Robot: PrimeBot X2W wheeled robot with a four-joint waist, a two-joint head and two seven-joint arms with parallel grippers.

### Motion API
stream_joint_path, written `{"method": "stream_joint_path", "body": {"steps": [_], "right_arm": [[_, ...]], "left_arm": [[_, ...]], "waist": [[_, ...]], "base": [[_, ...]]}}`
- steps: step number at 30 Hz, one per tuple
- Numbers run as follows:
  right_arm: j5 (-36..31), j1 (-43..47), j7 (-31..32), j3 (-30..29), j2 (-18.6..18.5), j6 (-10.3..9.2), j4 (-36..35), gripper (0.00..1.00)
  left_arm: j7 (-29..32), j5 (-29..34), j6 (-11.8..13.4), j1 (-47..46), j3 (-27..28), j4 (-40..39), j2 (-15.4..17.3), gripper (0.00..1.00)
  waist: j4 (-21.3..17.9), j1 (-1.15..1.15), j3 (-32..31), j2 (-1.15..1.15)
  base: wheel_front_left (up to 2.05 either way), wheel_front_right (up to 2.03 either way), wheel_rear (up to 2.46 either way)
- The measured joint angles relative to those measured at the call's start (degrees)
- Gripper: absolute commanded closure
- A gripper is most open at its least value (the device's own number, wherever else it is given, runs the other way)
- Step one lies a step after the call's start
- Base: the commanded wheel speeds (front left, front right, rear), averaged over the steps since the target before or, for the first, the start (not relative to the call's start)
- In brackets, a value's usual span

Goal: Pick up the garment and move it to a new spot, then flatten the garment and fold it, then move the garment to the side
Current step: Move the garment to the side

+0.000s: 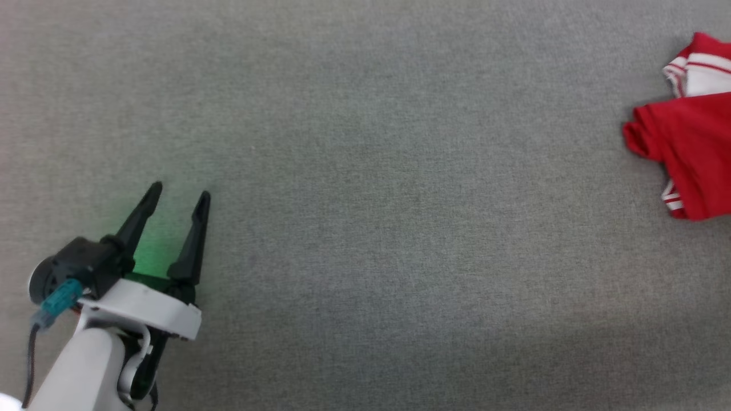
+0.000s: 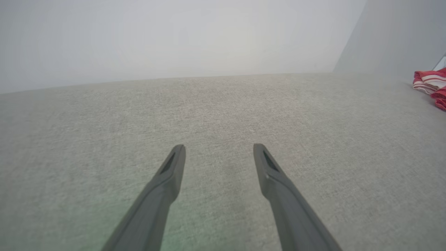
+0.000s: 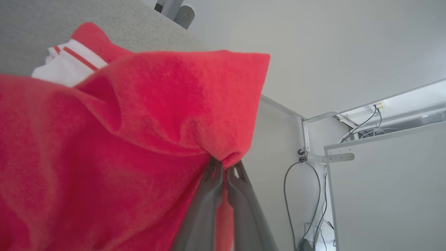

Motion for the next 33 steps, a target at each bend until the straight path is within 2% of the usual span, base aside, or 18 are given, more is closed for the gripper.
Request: {"method": "stream_joint_path", "body": {"steps": [6,14,19,20,22,23,24,33], "right_arm": [[-3.5,-1.8,-1.8,-1.0,0.3,0.0,2.8,1.0],[-6.0,-2.0,-3.2,-5.6,6.7,0.0,9.7,1.0],[-8.1,-3.0,-4.3,-8.8,9.0,0.0,12.7,1.0],[-8.9,-3.1,-4.6,-9.4,9.3,0.0,13.2,0.93],[-10.1,-3.4,-5.4,-10.5,9.6,0.0,13.9,0.56],[-10.6,-3.7,-5.8,-11.1,9.7,0.0,14.2,0.24],[-11.2,-4.0,-6.0,-11.5,9.8,0.0,14.5,0.02],[-12.6,-4.7,-8.7,-12.8,11.1,0.0,16.5,0.0]], "left_arm": [[0.0,-0.5,0.0,-2.8,-2.2,0.0,0.9,0.0],[0.0,-0.9,0.0,-4.2,-3.8,0.0,1.4,0.0],[0.0,-1.4,0.0,-4.6,-4.1,0.4,1.5,0.0],[0.0,-1.4,0.0,-4.6,-4.1,0.5,1.5,0.0],[0.0,-1.5,0.0,-4.6,-4.1,0.7,1.4,0.0],[0.0,-1.5,0.0,-4.6,-4.0,0.7,1.2,0.0],[0.0,-1.5,0.0,-4.6,-4.0,0.8,1.1,0.0],[0.0,-1.8,0.0,-3.3,-3.2,2.1,0.2,0.0]], "waist": [[-1.1,0.0,2.2,-0.01],[-1.2,0.0,4.2,0.0],[-0.8,0.0,4.1,0.0],[-0.7,0.0,4.0,0.0],[-0.6,0.0,3.7,0.0],[-0.5,0.0,3.5,0.0],[-0.4,0.0,3.2,0.0],[0.3,0.0,-0.6,0.0]], "base": [[0.0,0.0,0.0],[0.0,0.0,0.0],[0.0,0.0,0.0],[0.0,0.0,0.0],[0.0,0.0,0.0],[0.0,0.0,0.0],[0.0,0.0,0.0],[0.0,0.0,0.0]]}}
